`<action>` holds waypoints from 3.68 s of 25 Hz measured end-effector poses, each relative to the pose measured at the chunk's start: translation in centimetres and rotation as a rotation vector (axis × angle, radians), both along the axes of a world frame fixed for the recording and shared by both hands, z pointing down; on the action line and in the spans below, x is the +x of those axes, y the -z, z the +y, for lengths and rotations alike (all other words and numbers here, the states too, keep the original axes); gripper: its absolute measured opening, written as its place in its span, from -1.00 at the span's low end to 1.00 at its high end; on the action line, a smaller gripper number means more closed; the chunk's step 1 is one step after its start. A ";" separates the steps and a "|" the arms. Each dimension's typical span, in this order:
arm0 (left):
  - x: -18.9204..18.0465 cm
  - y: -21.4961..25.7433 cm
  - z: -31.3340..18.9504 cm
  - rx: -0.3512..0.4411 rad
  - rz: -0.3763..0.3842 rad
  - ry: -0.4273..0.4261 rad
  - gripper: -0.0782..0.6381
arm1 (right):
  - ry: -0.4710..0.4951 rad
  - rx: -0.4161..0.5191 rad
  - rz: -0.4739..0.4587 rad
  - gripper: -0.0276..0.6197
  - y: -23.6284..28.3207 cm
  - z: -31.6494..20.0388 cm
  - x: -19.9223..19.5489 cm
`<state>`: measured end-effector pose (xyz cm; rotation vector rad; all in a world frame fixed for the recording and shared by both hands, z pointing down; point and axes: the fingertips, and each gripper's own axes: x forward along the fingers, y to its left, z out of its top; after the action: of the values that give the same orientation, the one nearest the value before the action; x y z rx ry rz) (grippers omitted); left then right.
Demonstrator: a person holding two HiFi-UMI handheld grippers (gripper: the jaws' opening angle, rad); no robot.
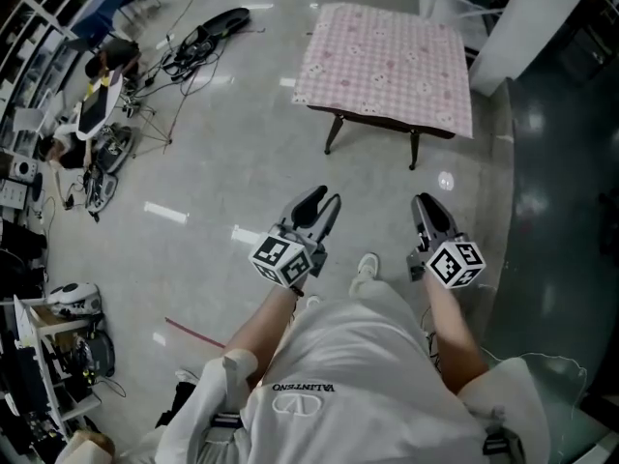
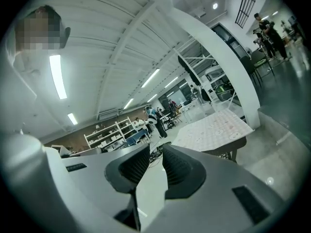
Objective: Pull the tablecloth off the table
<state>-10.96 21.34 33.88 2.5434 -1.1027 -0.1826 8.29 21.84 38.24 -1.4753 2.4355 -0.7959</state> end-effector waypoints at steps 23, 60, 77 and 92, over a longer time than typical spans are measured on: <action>6.1 -10.2 -18.3 -0.295 0.208 0.082 -0.44 | -0.086 -0.283 -0.480 -0.61 -9.8 -20.8 5.6; 8.1 -37.5 -41.8 -0.629 0.486 0.042 -0.44 | -0.412 -0.425 -0.784 -0.60 -35.7 -40.2 6.6; 8.4 -39.7 -43.6 -0.708 0.612 0.091 -0.47 | -0.491 -0.375 -0.902 -0.60 -37.9 -41.9 7.9; 7.6 -40.3 -45.6 -0.777 0.752 0.148 -0.47 | -0.478 -0.374 -0.894 -0.62 -38.2 -42.3 7.8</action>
<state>-3.35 -24.22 74.17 1.4983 -0.8185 -0.5651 16.06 -20.44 76.42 -1.3020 1.2729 -1.4324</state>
